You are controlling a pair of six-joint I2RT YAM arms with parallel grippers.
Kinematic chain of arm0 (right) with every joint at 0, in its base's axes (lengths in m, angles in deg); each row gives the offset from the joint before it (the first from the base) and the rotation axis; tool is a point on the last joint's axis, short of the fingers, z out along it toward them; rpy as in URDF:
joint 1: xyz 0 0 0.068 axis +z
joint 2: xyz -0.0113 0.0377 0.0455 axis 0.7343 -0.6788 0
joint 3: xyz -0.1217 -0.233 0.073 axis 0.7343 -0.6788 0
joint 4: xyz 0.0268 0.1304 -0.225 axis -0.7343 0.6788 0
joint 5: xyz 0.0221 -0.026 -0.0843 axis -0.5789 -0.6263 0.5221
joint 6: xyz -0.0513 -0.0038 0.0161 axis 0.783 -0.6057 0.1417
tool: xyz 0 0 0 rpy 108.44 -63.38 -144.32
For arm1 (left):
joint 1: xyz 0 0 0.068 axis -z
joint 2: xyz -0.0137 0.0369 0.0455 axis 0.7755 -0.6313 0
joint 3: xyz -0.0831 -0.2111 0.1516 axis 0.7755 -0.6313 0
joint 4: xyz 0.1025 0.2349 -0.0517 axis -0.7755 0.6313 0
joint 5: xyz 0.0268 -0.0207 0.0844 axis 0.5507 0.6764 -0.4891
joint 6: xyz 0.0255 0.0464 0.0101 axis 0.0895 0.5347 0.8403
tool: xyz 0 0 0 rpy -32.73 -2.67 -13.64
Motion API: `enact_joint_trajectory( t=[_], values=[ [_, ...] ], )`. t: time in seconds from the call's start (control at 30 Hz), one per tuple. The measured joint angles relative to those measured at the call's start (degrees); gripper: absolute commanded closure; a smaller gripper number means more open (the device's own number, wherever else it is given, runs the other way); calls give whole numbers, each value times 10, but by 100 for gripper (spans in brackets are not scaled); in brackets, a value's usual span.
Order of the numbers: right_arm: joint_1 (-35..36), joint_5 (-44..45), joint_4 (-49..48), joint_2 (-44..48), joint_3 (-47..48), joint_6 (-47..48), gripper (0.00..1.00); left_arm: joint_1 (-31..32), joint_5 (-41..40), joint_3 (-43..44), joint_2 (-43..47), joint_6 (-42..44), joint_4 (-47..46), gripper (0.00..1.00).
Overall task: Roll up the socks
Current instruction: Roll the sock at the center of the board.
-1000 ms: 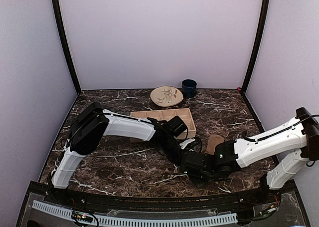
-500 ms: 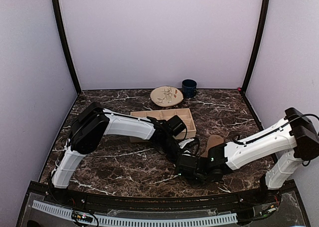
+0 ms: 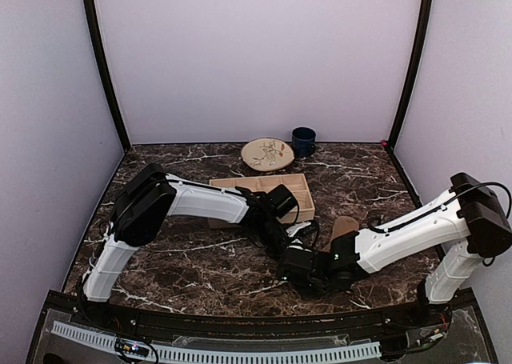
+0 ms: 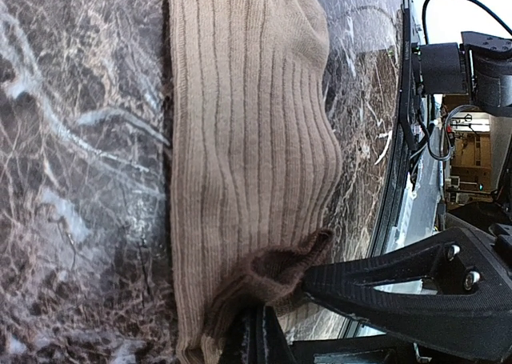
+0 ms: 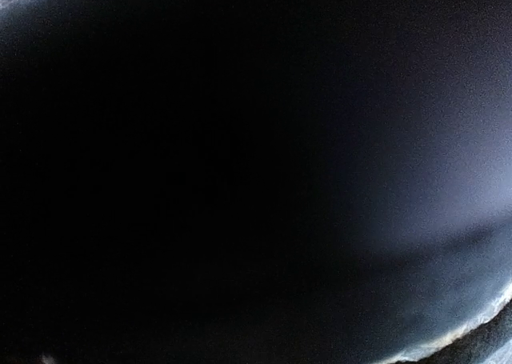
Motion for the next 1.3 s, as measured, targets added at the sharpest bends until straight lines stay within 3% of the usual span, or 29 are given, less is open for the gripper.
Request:
enact_joint_trajectory(
  t=[0.57,0.63,0.77,0.87,1.03,1.3],
  values=[
    [0,0,30,17,-12,-18,55,0,-1,2,0,0,2,100],
    [0,0,28,15,-12,-19,59,0,0,2,0,2,3,100],
    [0,2,19,5,-9,-21,79,-3,7,2,-2,7,5,100],
    [0,1,6,-2,-9,-23,89,-5,10,2,-2,9,9,100],
    [0,-1,-2,-3,-9,-26,97,-7,10,2,-2,11,12,95],
    [-24,-68,-12,33,-13,-7,98,-14,9,2,3,-12,14,78]
  ],
)
